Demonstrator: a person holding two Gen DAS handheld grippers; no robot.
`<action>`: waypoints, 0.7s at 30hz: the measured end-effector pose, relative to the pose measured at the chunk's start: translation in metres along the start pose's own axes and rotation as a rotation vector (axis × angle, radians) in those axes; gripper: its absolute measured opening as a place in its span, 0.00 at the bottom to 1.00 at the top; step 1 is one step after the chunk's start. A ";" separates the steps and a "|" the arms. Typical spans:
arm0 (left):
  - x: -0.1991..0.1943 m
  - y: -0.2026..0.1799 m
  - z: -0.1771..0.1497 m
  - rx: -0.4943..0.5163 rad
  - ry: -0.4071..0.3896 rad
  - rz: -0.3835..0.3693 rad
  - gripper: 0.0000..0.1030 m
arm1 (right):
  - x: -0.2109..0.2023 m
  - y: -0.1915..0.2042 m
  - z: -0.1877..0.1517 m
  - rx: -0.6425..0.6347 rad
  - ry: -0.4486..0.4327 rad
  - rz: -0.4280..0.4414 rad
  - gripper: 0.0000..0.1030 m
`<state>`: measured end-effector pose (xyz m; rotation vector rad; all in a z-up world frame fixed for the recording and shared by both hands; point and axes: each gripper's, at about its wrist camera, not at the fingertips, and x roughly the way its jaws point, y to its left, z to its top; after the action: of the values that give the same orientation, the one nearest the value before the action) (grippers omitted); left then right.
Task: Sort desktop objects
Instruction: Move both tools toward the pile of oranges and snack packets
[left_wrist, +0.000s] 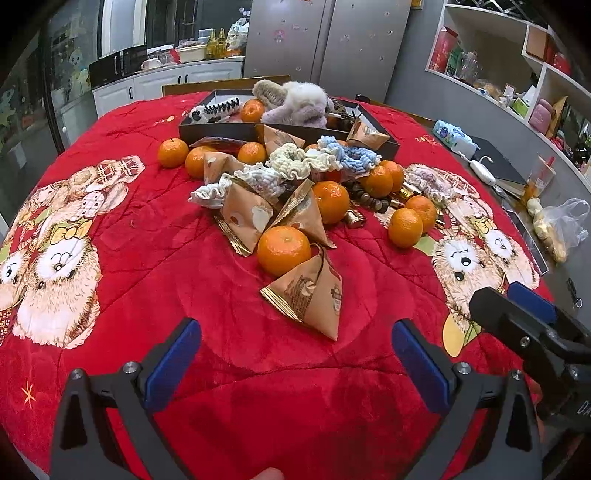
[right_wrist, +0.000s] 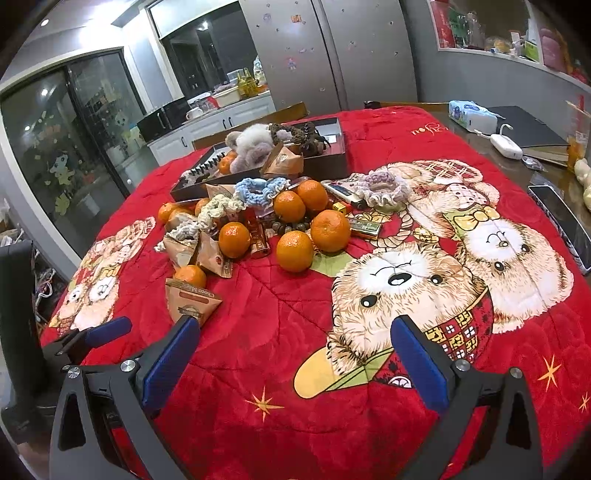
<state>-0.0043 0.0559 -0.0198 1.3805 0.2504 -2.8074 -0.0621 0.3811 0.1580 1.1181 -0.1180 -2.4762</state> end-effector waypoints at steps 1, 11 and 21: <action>0.001 0.000 0.000 0.003 0.002 0.002 1.00 | 0.001 0.000 0.001 0.002 0.002 -0.001 1.00; 0.015 -0.002 0.005 0.021 0.021 0.001 1.00 | 0.016 -0.002 0.007 0.007 0.023 -0.003 1.00; 0.029 -0.003 0.008 0.027 0.049 -0.022 1.00 | 0.031 -0.004 0.013 0.019 0.044 -0.008 1.00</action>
<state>-0.0289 0.0600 -0.0371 1.4626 0.2300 -2.8074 -0.0912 0.3710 0.1438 1.1827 -0.1246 -2.4601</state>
